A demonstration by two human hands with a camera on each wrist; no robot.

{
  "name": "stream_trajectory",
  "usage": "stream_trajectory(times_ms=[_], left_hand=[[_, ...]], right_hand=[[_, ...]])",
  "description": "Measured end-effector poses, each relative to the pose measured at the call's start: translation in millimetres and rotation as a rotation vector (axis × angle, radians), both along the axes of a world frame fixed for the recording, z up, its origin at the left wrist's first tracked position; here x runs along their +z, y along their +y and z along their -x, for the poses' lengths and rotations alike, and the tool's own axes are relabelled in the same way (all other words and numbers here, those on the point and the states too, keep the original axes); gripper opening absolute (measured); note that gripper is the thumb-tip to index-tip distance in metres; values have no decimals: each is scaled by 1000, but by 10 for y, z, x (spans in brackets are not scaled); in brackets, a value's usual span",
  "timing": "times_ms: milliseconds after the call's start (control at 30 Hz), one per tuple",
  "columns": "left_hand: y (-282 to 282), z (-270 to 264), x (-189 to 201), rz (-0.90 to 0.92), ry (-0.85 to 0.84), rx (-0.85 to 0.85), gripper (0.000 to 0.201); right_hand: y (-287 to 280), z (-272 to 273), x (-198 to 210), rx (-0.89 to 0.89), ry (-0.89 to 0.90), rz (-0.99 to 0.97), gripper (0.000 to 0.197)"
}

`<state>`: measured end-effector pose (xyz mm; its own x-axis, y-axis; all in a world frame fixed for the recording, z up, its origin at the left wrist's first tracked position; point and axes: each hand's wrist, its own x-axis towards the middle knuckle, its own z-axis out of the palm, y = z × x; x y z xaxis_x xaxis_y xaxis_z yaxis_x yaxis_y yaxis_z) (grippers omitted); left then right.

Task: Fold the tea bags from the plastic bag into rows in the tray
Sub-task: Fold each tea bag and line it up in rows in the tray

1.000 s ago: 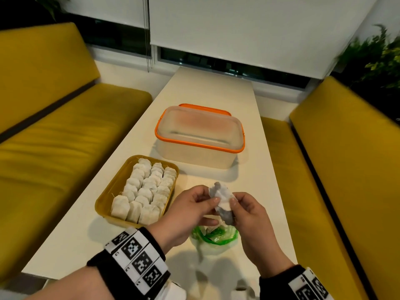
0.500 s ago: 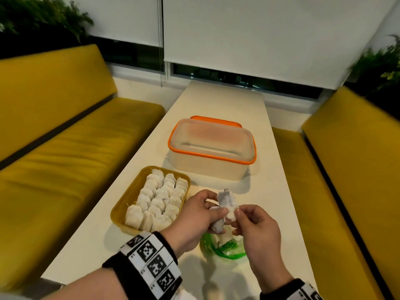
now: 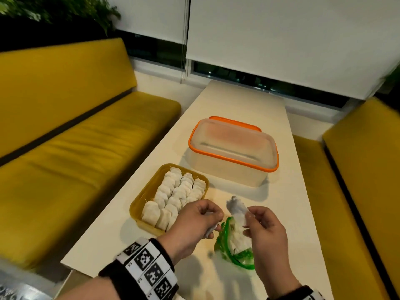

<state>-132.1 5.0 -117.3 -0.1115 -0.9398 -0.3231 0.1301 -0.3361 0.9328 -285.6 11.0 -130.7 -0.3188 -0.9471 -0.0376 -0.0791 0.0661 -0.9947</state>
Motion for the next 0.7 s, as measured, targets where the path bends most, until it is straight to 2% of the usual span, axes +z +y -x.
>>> stream_trajectory(times_ms=[133, 233, 300, 433, 600, 700], left_hand=[[-61, -327, 16, -120, 97, 176, 18], [-165, -730, 21, -144, 149, 369, 29], [-211, -950, 16, -129, 149, 436, 33], [-186, -1149, 8, -84, 83, 461, 37], [-117, -1204, -120, -74, 8, 461, 37], [-118, -1225, -141, -86, 6, 471, 35]], right_hand=[[-182, -7, 114, 107, 101, -50, 23], [-368, -142, 204, 306, 341, -97, 23], [-488, -311, 223, 441, 476, -111, 26], [-657, -679, 214, 671, 721, -76, 27], [-756, -999, 147, 897, 859, -102, 25], [-802, -1110, 74, 1035, 1027, -155, 29]])
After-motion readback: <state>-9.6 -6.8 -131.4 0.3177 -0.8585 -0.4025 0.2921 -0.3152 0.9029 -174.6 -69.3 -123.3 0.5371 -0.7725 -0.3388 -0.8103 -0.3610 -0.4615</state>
